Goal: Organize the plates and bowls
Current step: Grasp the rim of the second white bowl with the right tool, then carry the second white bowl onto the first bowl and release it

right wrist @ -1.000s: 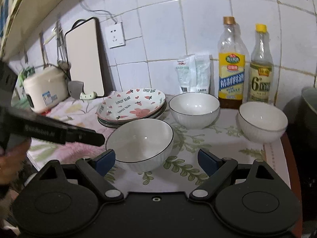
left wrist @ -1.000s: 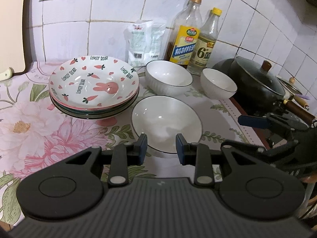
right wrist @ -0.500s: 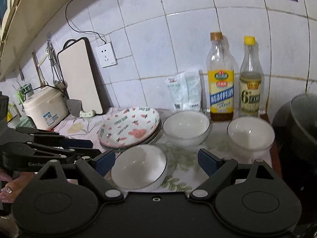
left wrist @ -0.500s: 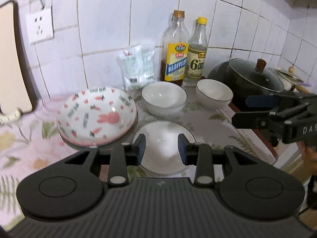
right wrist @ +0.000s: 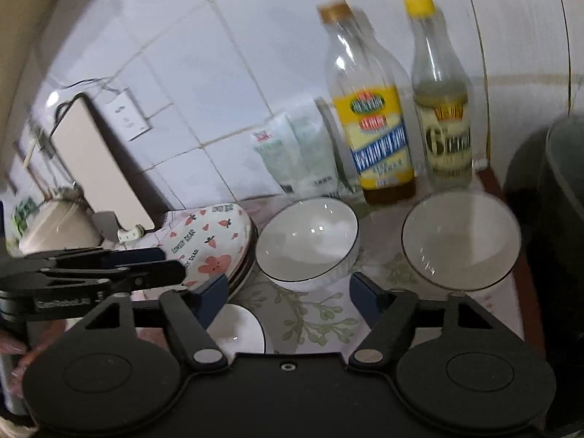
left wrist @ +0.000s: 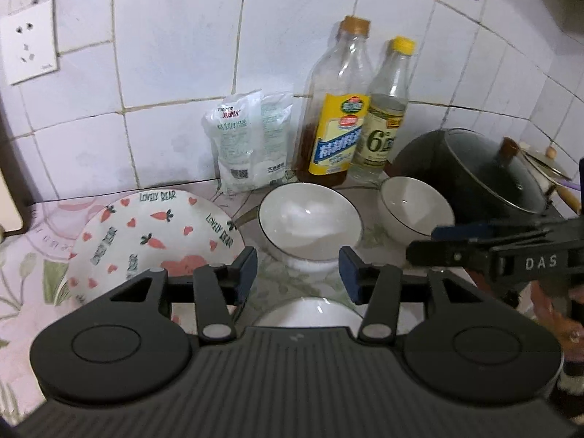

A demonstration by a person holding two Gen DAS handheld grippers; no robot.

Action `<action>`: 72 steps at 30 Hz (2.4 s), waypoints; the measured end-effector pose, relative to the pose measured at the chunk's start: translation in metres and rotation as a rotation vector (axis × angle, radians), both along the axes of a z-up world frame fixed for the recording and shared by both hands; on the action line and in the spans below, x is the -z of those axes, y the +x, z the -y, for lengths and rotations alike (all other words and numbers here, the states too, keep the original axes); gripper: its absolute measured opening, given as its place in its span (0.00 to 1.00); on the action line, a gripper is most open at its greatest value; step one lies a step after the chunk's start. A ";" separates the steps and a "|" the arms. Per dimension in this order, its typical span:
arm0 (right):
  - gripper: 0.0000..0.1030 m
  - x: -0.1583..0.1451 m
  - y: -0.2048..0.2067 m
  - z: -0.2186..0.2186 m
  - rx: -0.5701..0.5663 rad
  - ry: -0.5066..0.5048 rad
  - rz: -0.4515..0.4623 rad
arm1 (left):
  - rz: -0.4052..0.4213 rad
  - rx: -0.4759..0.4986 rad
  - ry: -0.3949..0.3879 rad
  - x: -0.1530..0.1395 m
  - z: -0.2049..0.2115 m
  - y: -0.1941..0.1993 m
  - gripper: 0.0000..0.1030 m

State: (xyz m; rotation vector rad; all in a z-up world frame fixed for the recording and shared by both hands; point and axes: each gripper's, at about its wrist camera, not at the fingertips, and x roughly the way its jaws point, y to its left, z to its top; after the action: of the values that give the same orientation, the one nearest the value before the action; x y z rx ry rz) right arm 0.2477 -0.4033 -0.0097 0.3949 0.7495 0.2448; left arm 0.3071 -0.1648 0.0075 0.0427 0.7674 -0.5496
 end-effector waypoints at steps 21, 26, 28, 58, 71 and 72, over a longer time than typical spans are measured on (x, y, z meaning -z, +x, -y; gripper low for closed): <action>0.42 0.063 0.090 -0.006 0.107 0.001 -0.200 | -0.045 0.020 0.129 0.070 0.048 0.108 0.19; 0.31 0.067 0.089 -0.004 0.128 -0.015 -0.193 | -0.028 0.039 0.161 0.075 0.052 0.101 0.13; 0.30 0.069 0.092 -0.005 0.132 -0.018 -0.193 | -0.033 0.026 0.155 0.075 0.052 0.099 0.12; 0.23 -0.030 -0.024 -0.047 0.175 -0.057 -0.066 | -0.053 0.040 -0.024 -0.016 -0.019 -0.011 0.12; 0.23 -0.029 -0.058 -0.069 0.139 -0.098 -0.064 | -0.069 0.038 -0.029 -0.008 -0.043 -0.062 0.12; 0.23 -0.028 -0.058 -0.071 0.136 -0.099 -0.064 | -0.063 0.036 -0.026 -0.008 -0.044 -0.066 0.12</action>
State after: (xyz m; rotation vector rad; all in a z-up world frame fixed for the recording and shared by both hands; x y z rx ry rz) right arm 0.1892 -0.3327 0.0181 0.3594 0.7912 0.0675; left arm 0.2414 -0.1208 0.0152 0.0148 0.8221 -0.5976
